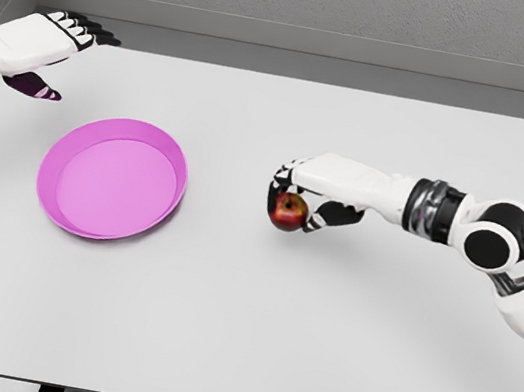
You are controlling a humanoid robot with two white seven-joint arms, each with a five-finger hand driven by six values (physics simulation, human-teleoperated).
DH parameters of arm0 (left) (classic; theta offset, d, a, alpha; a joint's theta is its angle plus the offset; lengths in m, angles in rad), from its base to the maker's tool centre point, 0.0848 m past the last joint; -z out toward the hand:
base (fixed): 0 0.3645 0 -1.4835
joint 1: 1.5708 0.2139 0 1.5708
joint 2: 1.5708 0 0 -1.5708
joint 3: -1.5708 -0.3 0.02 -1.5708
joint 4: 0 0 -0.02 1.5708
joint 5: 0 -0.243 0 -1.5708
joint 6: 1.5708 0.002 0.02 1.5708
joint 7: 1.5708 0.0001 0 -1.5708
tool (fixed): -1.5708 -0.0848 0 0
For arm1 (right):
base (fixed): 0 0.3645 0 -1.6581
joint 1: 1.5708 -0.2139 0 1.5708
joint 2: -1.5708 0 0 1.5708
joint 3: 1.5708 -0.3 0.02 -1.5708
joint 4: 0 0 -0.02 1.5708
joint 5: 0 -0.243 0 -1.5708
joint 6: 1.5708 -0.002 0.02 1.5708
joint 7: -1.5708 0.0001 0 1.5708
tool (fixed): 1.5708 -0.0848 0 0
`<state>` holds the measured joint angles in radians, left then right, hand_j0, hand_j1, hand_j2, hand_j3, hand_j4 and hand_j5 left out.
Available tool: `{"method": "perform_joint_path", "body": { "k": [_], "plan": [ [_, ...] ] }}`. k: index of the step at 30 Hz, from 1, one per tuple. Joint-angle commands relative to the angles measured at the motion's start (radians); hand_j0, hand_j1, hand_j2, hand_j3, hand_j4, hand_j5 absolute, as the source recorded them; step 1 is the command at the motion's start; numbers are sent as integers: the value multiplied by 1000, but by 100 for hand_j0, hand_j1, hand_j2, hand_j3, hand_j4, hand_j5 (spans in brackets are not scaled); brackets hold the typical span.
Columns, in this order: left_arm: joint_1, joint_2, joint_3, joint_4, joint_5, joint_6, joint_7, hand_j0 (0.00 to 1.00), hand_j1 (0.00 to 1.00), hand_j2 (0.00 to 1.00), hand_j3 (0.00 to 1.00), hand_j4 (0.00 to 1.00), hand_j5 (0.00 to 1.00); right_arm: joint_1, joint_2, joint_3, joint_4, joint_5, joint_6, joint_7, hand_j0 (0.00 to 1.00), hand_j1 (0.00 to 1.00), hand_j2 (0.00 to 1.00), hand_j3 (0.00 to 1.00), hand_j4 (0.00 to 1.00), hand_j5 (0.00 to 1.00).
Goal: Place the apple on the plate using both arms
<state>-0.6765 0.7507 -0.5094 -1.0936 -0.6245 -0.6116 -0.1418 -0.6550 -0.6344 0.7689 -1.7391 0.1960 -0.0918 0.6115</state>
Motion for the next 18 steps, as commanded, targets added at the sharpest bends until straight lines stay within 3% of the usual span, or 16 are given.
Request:
{"method": "perform_joint_path", "body": {
  "k": [1, 2, 9, 13, 15, 16, 18],
  "plan": [
    [0, 1, 2, -5, 6, 1, 1, 100, 100, 100, 100, 100, 100, 0, 2, 6, 1, -4, 12, -1, 85, 85, 85, 85, 85, 85],
    [0, 1, 2, -8, 5, 1, 1, 100, 100, 100, 100, 100, 100, 0, 2, 6, -5, -4, 70, -1, 100, 100, 100, 100, 100, 100],
    [2, 1, 2, -15, 6, 1, 1, 100, 100, 100, 100, 100, 100, -2, -18, -8, -10, -4, 67, -1, 100, 100, 100, 100, 100, 100],
    [0, 2, 2, -14, 5, 1, 1, 100, 100, 100, 100, 100, 100, 21, -229, -217, -8, -12, 44, -1, 100, 100, 100, 100, 100, 100],
    [2, 2, -4, -14, 6, 1, 1, 100, 100, 100, 100, 100, 100, 95, -295, -341, -3, -13, 12, -1, 100, 100, 100, 100, 100, 100],
    [3, 2, -6, -17, 6, 1, 1, 100, 100, 100, 100, 100, 100, 110, -307, -390, 6, -15, -2, -1, 100, 100, 100, 100, 100, 100],
    [5, 2, -8, -37, 8, 1, 2, 100, 100, 100, 100, 100, 100, 110, -307, -404, 23, -15, -22, -1, 100, 100, 100, 100, 100, 100]
  ]
}}
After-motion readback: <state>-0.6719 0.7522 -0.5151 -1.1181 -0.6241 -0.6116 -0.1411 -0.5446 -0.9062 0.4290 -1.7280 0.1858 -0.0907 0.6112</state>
